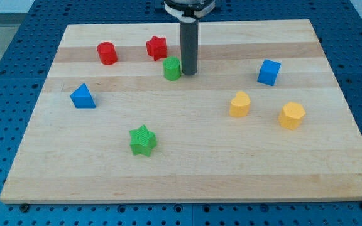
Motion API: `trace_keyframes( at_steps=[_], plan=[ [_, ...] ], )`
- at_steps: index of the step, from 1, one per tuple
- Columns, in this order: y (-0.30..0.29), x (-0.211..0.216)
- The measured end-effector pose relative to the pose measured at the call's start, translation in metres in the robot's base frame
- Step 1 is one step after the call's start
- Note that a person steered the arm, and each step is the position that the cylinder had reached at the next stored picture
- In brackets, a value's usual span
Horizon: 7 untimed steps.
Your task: Push the blue cube and green circle to the center
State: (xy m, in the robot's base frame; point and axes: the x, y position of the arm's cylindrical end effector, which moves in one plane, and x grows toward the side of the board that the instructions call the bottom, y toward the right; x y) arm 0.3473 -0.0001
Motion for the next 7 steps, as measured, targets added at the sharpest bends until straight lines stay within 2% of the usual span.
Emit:
trace_keyframes(
  at_steps=[2, 3, 7],
  plan=[
    [0.001, -0.028],
    [0.02, -0.028],
    [0.022, -0.028]
  ],
)
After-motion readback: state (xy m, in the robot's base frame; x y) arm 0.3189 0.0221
